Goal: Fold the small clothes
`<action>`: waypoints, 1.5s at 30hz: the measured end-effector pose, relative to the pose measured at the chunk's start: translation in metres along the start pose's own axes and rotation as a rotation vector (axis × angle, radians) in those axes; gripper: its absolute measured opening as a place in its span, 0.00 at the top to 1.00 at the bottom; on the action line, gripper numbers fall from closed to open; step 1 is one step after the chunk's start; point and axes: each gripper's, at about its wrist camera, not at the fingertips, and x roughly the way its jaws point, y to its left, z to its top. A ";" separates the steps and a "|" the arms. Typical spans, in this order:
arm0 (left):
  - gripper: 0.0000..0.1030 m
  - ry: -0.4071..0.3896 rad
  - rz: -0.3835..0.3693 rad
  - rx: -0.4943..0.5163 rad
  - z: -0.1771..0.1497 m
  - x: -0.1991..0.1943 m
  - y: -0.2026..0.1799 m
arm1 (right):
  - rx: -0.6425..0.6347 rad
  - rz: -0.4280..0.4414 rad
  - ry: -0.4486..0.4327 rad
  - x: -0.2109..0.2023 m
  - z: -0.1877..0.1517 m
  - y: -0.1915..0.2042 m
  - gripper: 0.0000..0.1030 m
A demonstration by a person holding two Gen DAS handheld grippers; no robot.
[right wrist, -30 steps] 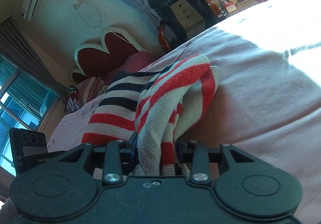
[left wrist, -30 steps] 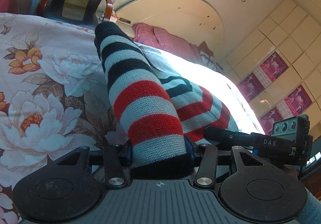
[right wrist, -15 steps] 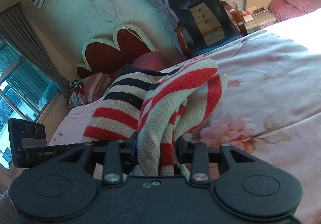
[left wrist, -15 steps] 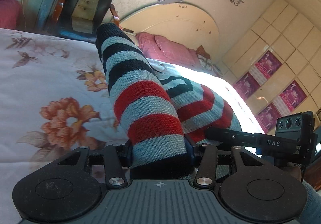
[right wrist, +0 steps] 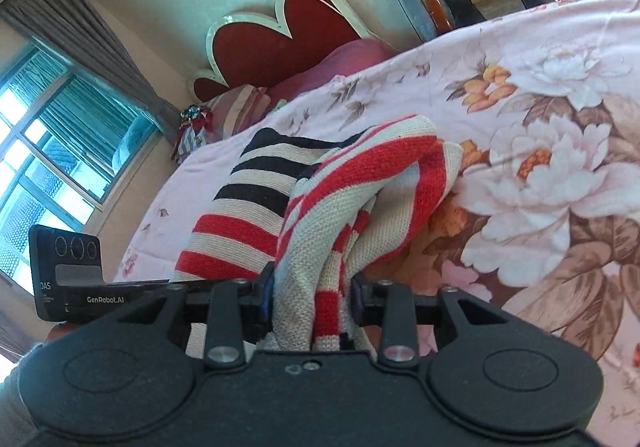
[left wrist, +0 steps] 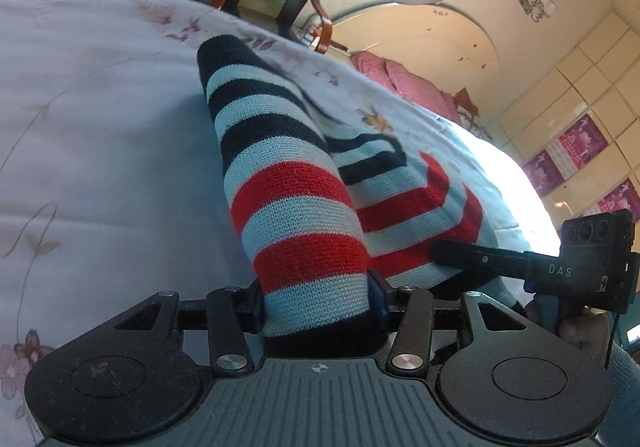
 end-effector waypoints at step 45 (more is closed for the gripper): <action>0.37 -0.191 0.236 0.412 -0.051 -0.030 -0.096 | -0.486 -0.376 0.062 -0.035 -0.070 0.072 0.78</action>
